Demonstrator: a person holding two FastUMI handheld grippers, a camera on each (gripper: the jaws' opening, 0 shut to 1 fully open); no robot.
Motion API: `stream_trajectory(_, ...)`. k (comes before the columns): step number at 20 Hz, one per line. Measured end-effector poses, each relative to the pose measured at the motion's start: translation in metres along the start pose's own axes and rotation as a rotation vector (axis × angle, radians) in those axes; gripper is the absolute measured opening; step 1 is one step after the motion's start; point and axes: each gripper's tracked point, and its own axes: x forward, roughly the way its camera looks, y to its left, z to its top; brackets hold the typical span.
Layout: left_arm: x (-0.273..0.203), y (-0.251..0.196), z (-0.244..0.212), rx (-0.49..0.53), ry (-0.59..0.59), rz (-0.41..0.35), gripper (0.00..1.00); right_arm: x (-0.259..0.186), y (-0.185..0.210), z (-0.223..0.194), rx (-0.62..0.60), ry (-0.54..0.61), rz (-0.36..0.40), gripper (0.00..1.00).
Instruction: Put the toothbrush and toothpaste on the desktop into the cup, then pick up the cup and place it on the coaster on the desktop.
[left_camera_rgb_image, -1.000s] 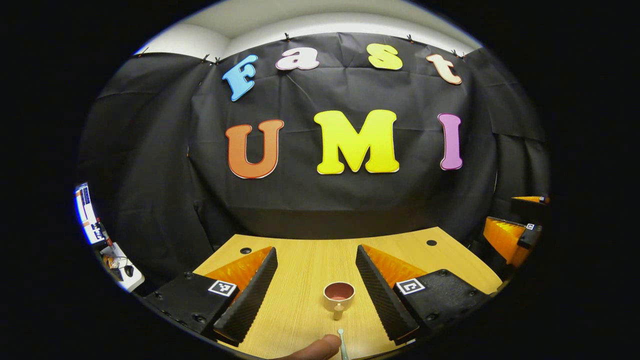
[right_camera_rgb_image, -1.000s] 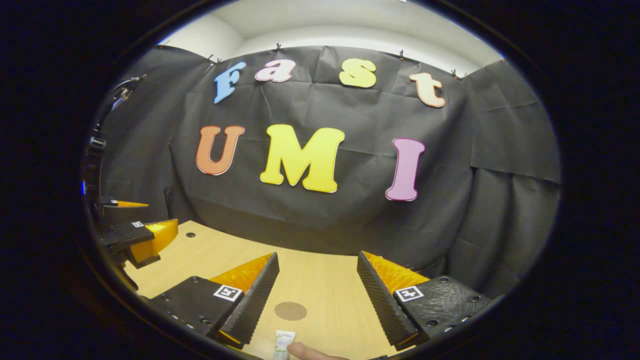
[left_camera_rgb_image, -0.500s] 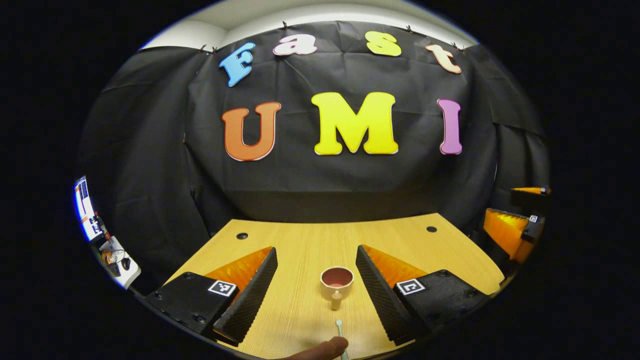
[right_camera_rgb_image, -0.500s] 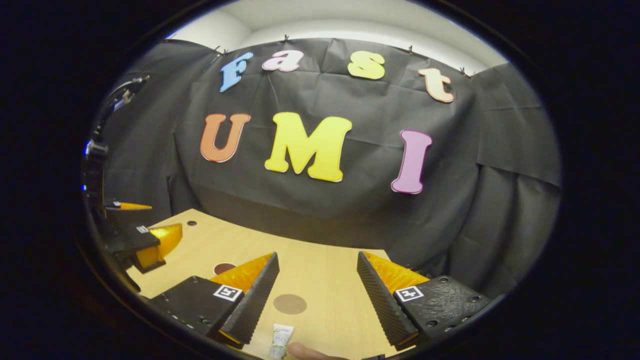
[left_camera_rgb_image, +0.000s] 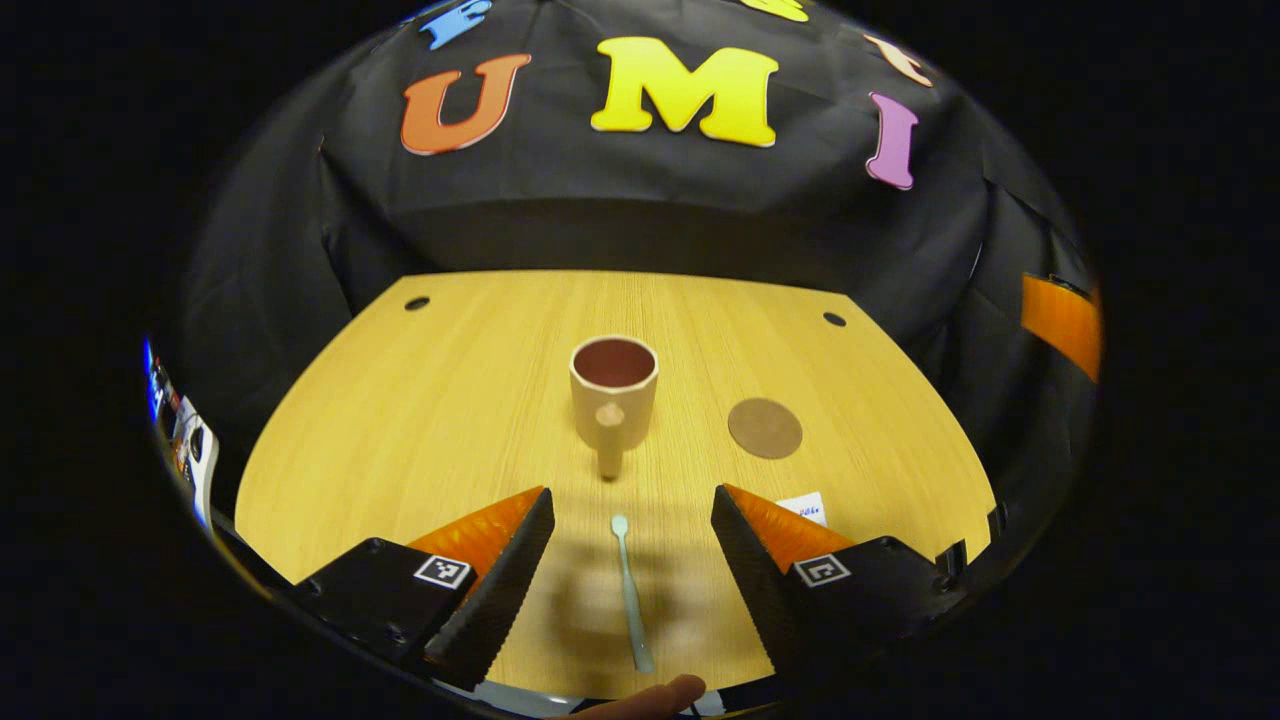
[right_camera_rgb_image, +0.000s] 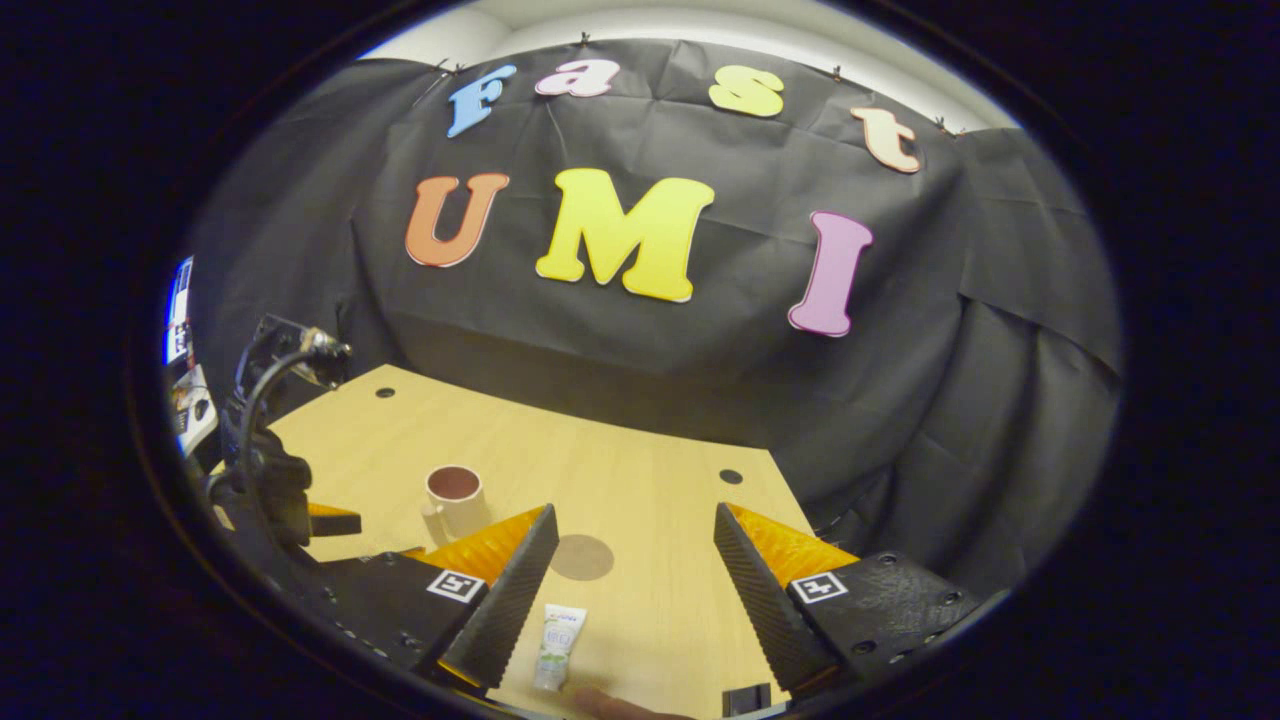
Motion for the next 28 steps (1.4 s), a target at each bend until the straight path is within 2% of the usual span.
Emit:
stream_trajectory(3,0.023,0.0,-0.05,-0.018,0.171,0.019,1.0,-0.003,-0.004,-0.015,-0.017,0.049,-0.013,0.93)
stream_trajectory(4,0.026,0.002,-0.063,-0.027,0.227,0.032,1.0,-0.005,-0.003,-0.019,-0.021,0.062,-0.011,0.95)
stream_trajectory(7,0.03,-0.001,-0.088,-0.078,0.318,0.022,1.0,-0.008,-0.004,-0.025,-0.038,0.085,-0.011,0.98)
stream_trajectory(9,0.033,-0.001,-0.097,-0.091,0.346,0.025,0.89,-0.006,-0.006,-0.029,-0.035,0.099,-0.012,0.95)
stream_trajectory(11,0.034,-0.002,-0.104,-0.121,0.374,0.021,0.68,-0.004,-0.006,-0.033,-0.023,0.117,-0.008,0.95)
stream_trajectory(12,0.034,0.0,-0.103,-0.125,0.367,0.028,0.57,-0.003,-0.005,-0.035,-0.02,0.123,-0.007,0.95)
stream_trajectory(13,0.035,0.005,-0.103,-0.119,0.364,0.032,0.58,-0.002,-0.005,-0.036,-0.019,0.126,-0.005,0.98)
stream_trajectory(14,0.035,0.006,-0.104,-0.117,0.362,0.037,0.42,-0.002,-0.006,-0.035,-0.018,0.128,-0.004,0.95)
stream_trajectory(15,0.035,0.005,-0.103,-0.116,0.353,0.031,0.43,-0.001,-0.005,-0.036,-0.016,0.129,-0.001,0.95)
stream_trajectory(16,0.034,0.007,-0.102,-0.106,0.343,0.025,0.33,-0.001,-0.005,-0.036,-0.014,0.129,0.002,0.95)
stream_trajectory(21,0.033,0.008,-0.103,-0.039,0.298,-0.005,0.3,-0.001,-0.001,-0.043,-0.019,0.144,0.02,0.95)
stream_trajectory(23,0.035,0.009,-0.105,-0.039,0.286,0.0,0.22,0.0,0.001,-0.048,-0.024,0.156,0.03,0.95)
stream_trajectory(24,0.034,0.008,-0.104,-0.035,0.281,-0.009,0.13,0.001,0.002,-0.049,-0.024,0.163,0.036,0.95)
stream_trajectory(28,0.027,0.012,-0.094,-0.027,0.215,-0.014,0.11,0.008,0.004,-0.06,-0.022,0.202,0.05,0.95)
